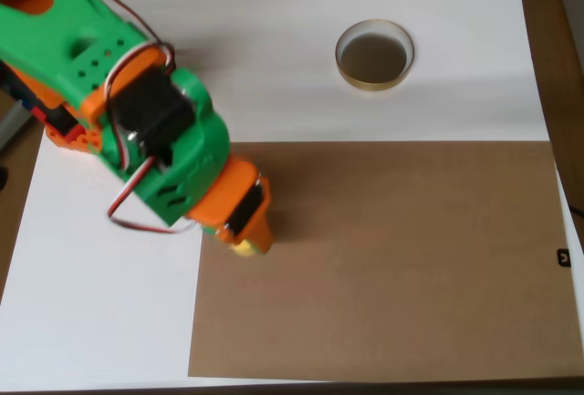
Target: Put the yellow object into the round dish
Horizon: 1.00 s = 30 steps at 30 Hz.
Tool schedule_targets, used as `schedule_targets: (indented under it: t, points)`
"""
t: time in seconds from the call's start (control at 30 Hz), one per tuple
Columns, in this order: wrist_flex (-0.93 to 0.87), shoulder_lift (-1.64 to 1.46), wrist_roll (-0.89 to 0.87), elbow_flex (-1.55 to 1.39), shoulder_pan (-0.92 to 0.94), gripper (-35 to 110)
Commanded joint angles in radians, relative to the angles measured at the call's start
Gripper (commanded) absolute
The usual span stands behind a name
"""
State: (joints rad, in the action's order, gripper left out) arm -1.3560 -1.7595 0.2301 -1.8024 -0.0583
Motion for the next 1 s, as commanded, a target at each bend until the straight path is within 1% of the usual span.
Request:
schedule_targets:
  t: [0.0,0.17,0.3,0.97]
  points:
    - [-0.032,-0.100,0.026,0.064,-0.097,-1]
    - [-0.061,-0.097,0.043,0.075,-0.239,-1]
    - [-0.097,-0.035,0.054,0.110,-0.342,-1]
    - [-0.258,0.264,0.011,0.442,-0.729,-1]
